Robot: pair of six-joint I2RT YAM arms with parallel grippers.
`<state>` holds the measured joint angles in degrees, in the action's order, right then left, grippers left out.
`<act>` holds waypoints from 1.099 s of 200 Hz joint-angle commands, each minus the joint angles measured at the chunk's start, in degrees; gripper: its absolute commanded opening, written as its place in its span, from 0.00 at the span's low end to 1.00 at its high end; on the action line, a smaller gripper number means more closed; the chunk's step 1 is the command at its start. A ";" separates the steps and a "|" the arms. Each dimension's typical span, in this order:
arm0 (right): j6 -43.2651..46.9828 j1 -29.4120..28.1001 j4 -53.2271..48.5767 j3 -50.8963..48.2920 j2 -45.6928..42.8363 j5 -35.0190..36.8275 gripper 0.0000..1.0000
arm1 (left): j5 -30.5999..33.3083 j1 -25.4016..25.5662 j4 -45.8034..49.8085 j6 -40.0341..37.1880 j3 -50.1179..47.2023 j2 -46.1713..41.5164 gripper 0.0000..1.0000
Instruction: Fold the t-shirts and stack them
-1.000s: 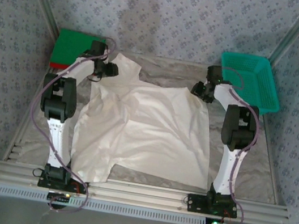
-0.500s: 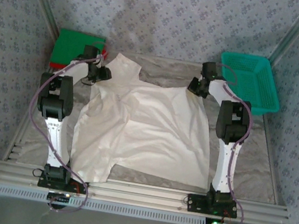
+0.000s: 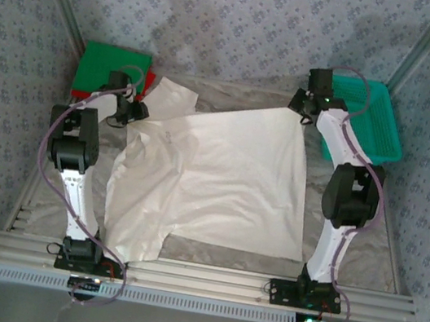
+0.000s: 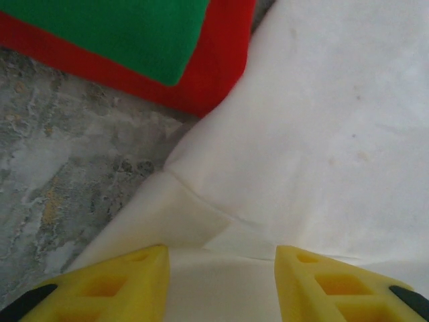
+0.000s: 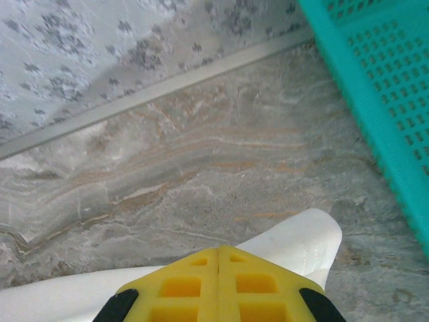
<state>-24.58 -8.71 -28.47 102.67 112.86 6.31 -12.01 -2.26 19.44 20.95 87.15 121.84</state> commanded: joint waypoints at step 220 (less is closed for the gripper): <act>-2.82 -5.76 -0.23 1.36 8.06 -6.25 0.00 | -6.17 6.18 11.42 -6.81 24.28 6.42 0.40</act>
<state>-23.57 -13.74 -28.88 105.43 114.52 4.95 -14.94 2.90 25.28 15.75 108.73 120.68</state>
